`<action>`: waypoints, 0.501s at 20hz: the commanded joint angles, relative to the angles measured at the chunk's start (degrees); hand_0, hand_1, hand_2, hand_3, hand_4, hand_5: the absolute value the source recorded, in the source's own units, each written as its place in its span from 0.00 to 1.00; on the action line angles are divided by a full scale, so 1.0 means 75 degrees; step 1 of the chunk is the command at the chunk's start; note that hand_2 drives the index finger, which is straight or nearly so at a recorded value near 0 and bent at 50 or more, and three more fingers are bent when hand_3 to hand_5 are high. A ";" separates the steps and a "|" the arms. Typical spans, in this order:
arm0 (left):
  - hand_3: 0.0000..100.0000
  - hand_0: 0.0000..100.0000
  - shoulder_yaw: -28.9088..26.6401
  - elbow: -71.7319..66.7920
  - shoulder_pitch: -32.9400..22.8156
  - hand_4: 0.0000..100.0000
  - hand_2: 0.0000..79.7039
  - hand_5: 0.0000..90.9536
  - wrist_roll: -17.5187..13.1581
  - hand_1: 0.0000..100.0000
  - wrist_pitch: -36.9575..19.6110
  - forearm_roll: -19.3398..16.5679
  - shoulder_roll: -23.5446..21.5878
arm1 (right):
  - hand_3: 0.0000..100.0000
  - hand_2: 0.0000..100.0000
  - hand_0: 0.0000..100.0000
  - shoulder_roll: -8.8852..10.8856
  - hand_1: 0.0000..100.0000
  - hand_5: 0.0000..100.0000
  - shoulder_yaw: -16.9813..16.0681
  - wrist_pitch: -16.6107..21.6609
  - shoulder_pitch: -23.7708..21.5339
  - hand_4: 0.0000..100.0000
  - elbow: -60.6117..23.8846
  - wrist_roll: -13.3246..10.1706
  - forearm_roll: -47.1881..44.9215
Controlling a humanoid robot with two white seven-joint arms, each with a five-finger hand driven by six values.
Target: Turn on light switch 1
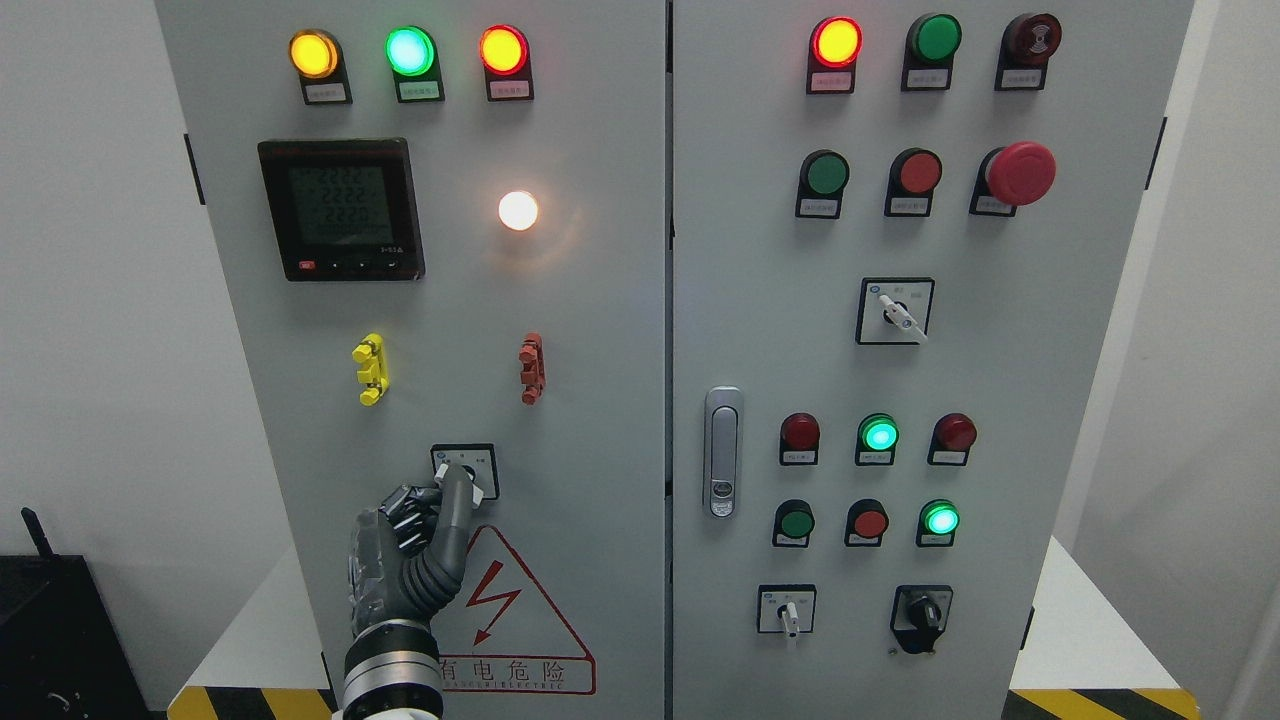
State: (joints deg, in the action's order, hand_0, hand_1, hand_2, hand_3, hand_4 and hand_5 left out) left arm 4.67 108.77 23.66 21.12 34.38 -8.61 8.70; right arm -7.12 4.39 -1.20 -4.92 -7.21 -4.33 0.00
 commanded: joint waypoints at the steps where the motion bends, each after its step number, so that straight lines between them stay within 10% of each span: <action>1: 1.00 0.49 -0.0001 -0.0007 -0.0003 0.98 0.82 0.98 -0.0003 0.41 0.0010 0.0000 0.0000 | 0.00 0.00 0.00 0.0000 0.00 0.00 0.0000 -0.0005 0.0000 0.00 0.0000 0.0003 -0.0188; 10: 1.00 0.34 -0.0001 -0.0007 0.0009 0.98 0.82 0.98 -0.0003 0.38 -0.0002 0.0000 0.0000 | 0.00 0.00 0.00 0.0000 0.00 0.00 0.0000 -0.0005 0.0000 0.00 0.0000 0.0003 -0.0188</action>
State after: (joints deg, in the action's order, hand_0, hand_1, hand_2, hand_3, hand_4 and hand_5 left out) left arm 4.61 108.69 23.65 21.34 34.83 -8.62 8.70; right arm -7.12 4.40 -1.20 -4.92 -7.21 -4.33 0.00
